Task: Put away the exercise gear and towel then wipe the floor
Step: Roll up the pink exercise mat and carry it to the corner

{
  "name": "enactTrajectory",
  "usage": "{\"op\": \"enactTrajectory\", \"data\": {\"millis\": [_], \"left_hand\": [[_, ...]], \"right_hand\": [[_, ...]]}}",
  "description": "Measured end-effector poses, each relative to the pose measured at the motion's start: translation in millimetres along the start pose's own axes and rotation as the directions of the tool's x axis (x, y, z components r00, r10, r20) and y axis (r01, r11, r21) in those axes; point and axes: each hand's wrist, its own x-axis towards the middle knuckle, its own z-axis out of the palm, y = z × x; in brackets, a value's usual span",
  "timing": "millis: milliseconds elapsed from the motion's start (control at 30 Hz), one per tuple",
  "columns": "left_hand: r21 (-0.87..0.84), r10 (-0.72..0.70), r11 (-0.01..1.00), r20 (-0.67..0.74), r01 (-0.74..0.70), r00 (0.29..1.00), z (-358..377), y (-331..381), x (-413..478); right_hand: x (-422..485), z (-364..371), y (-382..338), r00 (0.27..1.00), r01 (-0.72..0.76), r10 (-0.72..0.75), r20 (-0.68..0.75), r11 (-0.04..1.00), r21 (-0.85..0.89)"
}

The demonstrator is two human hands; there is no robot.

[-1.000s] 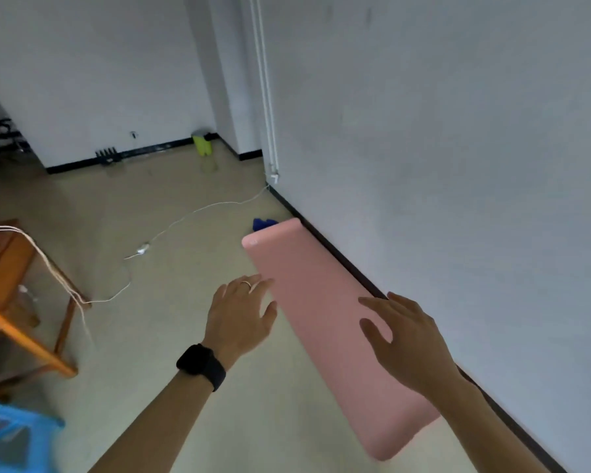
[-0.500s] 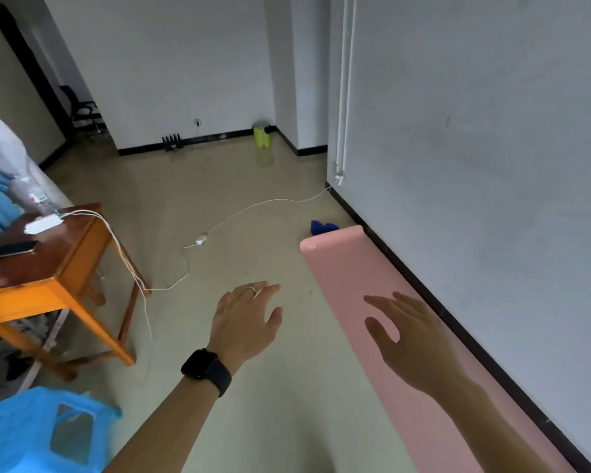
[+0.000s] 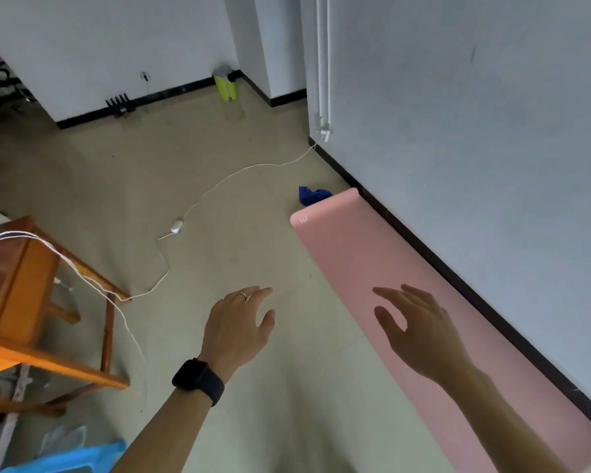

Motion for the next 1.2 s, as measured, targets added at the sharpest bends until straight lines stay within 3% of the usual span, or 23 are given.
{"op": "enactTrajectory", "data": {"millis": [367,633,867,967,1200], "left_hand": [[-0.012,0.262,0.965,0.168,-0.263,0.950,36,-39,230],[-0.016,0.466,0.878,0.248,-0.478,0.849,61,7,386],[-0.059,0.503,0.858,0.304,-0.511,0.809,96,67,480],[-0.058,0.490,0.863,0.344,-0.502,0.801,105,84,519],[-0.011,0.473,0.856,0.421,-0.517,0.774,144,78,608]], "right_hand": [[130,36,5,0.959,-0.275,0.269,-0.090,0.959,-0.062],[202,37,37,0.857,-0.474,0.466,-0.219,0.880,0.016],[285,49,89,0.839,-0.514,0.519,-0.166,0.855,0.075],[326,56,105,0.848,-0.520,0.524,-0.079,0.851,0.068],[417,94,123,0.849,-0.528,0.525,0.058,0.843,0.102]]}}
